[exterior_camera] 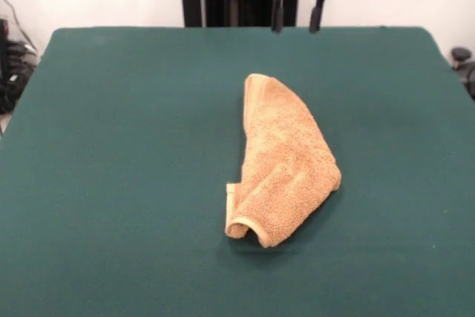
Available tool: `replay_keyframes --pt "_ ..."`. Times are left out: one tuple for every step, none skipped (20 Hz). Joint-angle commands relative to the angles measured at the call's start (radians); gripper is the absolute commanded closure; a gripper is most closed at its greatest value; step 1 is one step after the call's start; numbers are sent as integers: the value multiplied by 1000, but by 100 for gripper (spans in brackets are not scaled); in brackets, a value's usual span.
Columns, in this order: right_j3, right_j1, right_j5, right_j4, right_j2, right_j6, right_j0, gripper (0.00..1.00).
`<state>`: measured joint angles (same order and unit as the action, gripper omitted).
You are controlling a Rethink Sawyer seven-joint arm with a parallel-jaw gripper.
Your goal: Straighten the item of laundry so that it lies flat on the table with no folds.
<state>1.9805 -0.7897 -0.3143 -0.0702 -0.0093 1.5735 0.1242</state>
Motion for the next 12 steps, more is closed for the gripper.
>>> replay_keyframes --pt "-114 155 87 -39 8 134 -16 0" --pt "-129 169 95 -40 3 137 -18 0" --pt "-139 179 105 -42 -4 141 -22 0" --pt "-149 189 115 -44 -12 145 -26 0" --pt "-159 198 126 -46 -20 150 -31 0" --pt "-172 212 133 -48 -22 148 -30 0" --pt "-184 224 139 -50 -25 145 -30 0" --pt "-196 239 138 -51 -20 137 -24 0" --pt "-206 252 137 -53 -17 130 -18 0" --pt "-214 264 135 -54 -17 124 -14 0" --pt "-217 272 132 -56 -12 116 -6 0" --pt "-214 275 136 -60 -10 112 0 0"
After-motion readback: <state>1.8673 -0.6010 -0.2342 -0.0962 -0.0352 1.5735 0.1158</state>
